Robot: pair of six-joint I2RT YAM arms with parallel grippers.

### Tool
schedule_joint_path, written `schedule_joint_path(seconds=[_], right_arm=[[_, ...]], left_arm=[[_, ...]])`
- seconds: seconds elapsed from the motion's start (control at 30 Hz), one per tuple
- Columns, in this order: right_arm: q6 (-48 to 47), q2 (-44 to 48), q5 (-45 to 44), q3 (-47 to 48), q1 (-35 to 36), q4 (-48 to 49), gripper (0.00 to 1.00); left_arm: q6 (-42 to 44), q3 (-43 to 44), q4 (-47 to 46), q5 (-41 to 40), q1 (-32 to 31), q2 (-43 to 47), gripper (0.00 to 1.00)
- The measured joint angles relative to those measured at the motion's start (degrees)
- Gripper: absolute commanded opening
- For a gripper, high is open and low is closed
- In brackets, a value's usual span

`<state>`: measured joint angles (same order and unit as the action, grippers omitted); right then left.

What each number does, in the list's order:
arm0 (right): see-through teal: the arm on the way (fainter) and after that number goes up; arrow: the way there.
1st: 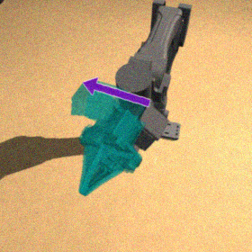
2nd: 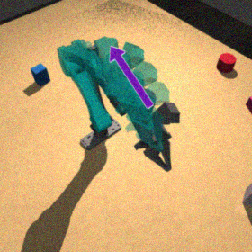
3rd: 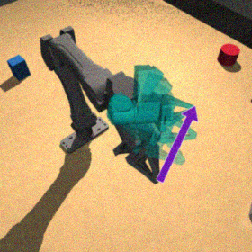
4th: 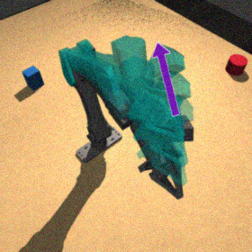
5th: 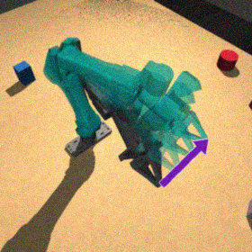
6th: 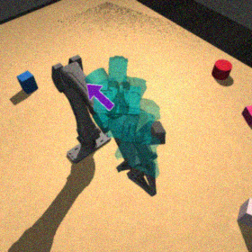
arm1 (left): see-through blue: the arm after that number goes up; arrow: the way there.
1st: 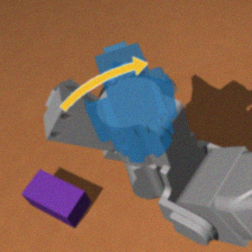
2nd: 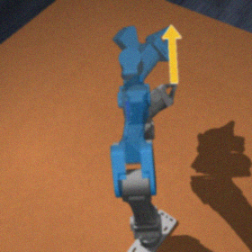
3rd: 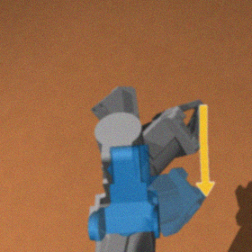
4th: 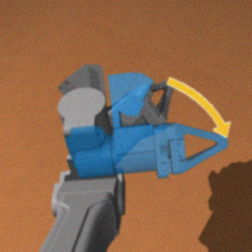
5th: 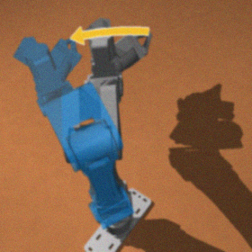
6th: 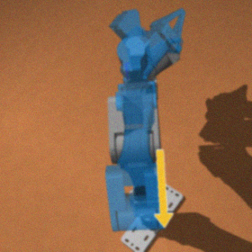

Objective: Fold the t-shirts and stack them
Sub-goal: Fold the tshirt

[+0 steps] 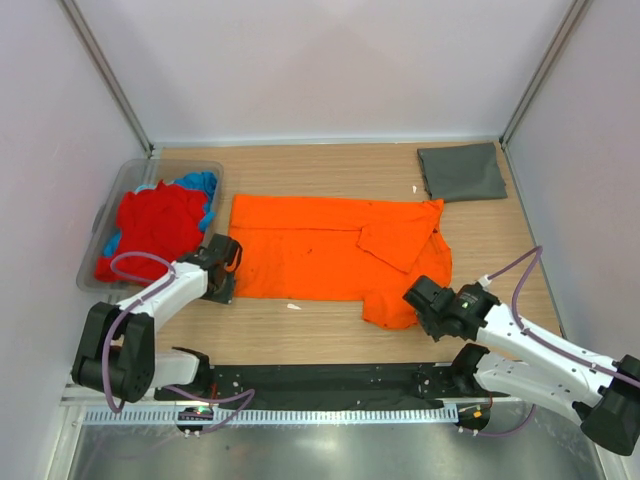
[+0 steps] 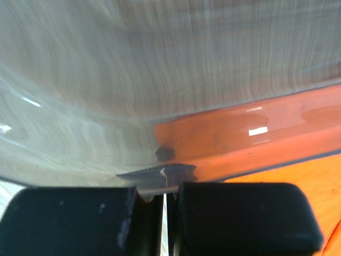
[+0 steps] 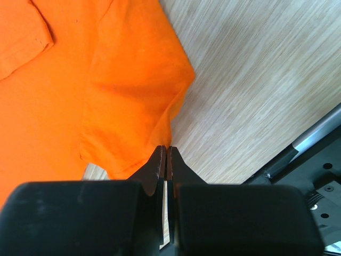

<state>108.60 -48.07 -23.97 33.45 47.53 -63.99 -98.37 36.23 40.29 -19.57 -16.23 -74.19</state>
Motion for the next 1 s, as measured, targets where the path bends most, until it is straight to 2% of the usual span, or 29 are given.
schedule_joint_path(seconds=[0.53,0.73,1.0], right_arm=[[-0.09,-0.50,-2.64,4.26,0.00,-4.00,0.01],[-1.84,0.13,-8.09,7.52,0.00,-5.38,0.01],[-7.43,0.52,-15.76,10.29,0.00,-3.91,0.01]], left_arm=[[-0.76,-0.02,1.20,-0.17,-1.29,5.81,0.00],[-1.31,0.83,1.90,-0.22,-1.33,5.81,0.00],[-1.16,7.41,1.97,-1.51,-1.33,3.34,0.00]])
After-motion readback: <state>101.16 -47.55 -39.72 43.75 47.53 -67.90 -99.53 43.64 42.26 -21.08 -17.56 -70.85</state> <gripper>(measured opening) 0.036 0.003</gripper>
